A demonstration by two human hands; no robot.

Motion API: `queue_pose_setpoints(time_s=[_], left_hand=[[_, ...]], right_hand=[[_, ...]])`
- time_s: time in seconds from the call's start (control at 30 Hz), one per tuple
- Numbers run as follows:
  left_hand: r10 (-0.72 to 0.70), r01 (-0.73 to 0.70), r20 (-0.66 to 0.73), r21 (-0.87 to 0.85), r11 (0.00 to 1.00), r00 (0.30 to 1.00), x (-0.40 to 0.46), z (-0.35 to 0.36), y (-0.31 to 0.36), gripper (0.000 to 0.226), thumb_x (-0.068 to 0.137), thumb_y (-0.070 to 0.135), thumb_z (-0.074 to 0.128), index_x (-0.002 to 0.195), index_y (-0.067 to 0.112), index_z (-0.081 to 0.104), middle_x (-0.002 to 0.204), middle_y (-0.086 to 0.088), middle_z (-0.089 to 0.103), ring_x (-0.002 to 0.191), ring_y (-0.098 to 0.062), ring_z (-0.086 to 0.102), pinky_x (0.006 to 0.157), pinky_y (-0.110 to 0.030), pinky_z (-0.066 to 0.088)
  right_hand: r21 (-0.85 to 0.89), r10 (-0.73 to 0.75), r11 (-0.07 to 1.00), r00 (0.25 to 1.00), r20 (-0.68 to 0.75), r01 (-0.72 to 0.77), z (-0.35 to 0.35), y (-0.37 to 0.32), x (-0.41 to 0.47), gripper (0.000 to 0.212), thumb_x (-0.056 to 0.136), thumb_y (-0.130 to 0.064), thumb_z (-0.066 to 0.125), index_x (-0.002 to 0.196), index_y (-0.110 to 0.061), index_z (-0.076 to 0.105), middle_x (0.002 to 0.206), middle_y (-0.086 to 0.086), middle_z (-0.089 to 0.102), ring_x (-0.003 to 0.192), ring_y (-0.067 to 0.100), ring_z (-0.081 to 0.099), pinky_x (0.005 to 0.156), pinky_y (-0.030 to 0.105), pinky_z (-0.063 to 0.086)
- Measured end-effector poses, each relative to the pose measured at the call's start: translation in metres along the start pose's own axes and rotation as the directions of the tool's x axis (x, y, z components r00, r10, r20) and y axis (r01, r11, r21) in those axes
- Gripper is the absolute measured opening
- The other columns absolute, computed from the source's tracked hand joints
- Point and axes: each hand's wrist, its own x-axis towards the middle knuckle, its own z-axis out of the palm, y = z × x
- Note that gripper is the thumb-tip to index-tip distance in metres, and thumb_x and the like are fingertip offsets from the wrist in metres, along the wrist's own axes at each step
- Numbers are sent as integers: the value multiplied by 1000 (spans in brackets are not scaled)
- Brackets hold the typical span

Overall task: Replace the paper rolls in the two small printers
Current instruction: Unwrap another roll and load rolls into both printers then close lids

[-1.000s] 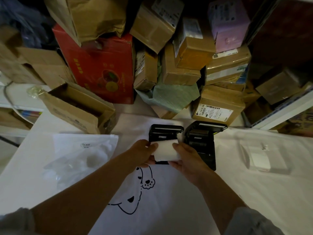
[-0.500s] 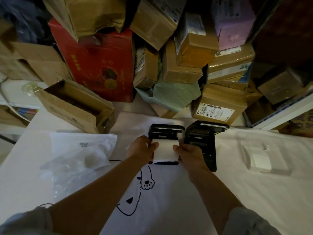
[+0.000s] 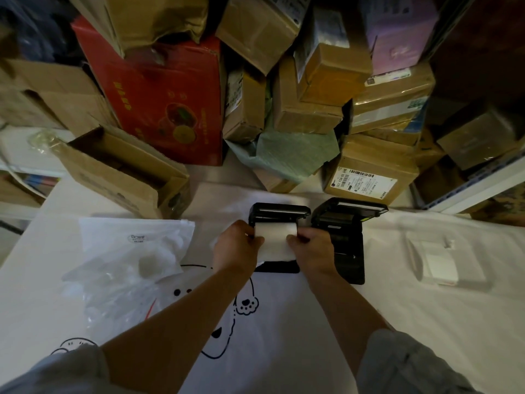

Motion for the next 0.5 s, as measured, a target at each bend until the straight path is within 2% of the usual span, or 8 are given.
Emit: queue_pose_setpoints(time_s=[0.17, 0.27, 0.5], left_hand=[[0, 0, 16, -1, 1000, 1000, 4, 4, -2, 11, 89, 26, 61, 92, 23, 51, 96, -10, 66, 89, -25, 62, 81, -36, 53], [-1, 1, 20, 3, 1000, 1000, 7, 4, -1, 12, 88, 26, 61, 94, 20, 51, 97, -10, 64, 90, -27, 62, 83, -40, 54], [0, 0, 8, 7, 1000, 1000, 13, 7, -3, 24, 87, 21, 64, 102, 18, 46, 101, -9, 65, 94, -24, 62, 87, -43, 53]], right_hand=[[17, 39, 999, 999, -5, -39, 1, 6, 1, 21, 90, -14, 62, 110, -11, 66, 108, 8, 64, 94, 16, 56, 89, 32, 49], [7, 37, 999, 998, -51, -36, 1, 7, 3, 24, 87, -15, 66, 111, -11, 67, 110, 8, 65, 103, 21, 60, 87, 29, 46], [-73, 14, 997, 996, -87, -20, 5, 8, 4, 27, 86, -20, 67, 112, -16, 65, 112, 6, 65, 105, 24, 61, 87, 36, 50]])
